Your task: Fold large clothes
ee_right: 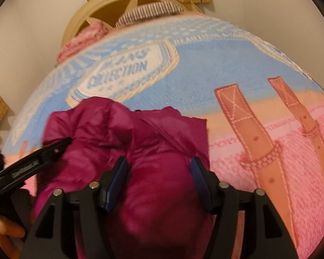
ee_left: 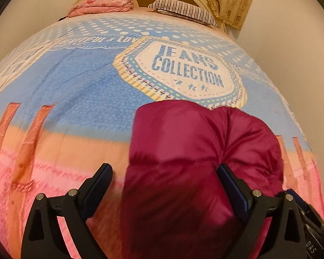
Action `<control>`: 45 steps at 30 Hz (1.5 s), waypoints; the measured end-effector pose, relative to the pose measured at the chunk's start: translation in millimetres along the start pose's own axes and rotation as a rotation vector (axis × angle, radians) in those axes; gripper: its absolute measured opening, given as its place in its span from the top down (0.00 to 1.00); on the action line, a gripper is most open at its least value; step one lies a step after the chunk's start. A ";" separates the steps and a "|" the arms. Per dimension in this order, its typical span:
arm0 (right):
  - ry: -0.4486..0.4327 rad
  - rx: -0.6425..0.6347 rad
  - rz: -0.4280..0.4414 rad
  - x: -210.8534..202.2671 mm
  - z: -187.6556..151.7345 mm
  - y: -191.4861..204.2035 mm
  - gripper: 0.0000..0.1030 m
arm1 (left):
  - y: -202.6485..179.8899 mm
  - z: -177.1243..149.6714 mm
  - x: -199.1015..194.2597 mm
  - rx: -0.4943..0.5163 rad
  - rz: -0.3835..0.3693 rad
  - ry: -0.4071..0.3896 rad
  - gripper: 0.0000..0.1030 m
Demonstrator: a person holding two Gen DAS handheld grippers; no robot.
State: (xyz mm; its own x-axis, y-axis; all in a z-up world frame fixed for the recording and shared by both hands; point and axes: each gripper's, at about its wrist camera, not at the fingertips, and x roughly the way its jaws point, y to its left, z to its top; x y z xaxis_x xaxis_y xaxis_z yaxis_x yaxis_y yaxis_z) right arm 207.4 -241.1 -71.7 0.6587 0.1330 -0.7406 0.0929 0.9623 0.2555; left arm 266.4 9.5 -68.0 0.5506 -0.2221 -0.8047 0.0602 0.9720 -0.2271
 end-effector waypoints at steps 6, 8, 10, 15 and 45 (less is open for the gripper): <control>-0.073 0.030 0.101 -62.9 -33.1 -22.7 0.29 | 34.6 -26.6 -56.8 -0.045 -0.126 -0.068 0.05; -0.084 0.031 0.122 -77.5 -42.9 -33.4 0.21 | 45.4 -38.5 -70.7 -0.042 -0.150 -0.123 0.05; -0.084 0.055 0.150 -86.6 -48.6 -45.3 0.19 | 53.3 -45.3 -74.7 -0.067 -0.180 -0.145 0.05; -0.015 0.139 0.236 -61.6 -32.0 -56.3 0.16 | 45.2 -50.2 -56.6 -0.140 -0.352 -0.094 0.05; 0.077 0.007 0.334 -87.4 -83.2 -16.3 0.65 | -7.9 -117.9 -109.0 -0.010 -0.630 -0.073 0.44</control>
State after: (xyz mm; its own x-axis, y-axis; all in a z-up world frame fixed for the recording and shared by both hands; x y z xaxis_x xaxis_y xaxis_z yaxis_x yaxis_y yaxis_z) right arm 86.1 -248.8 -62.9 0.5950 0.4585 -0.6601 -0.1132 0.8609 0.4960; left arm 107.7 17.0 -43.2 0.4674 -0.7450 -0.4758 0.3832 0.6558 -0.6504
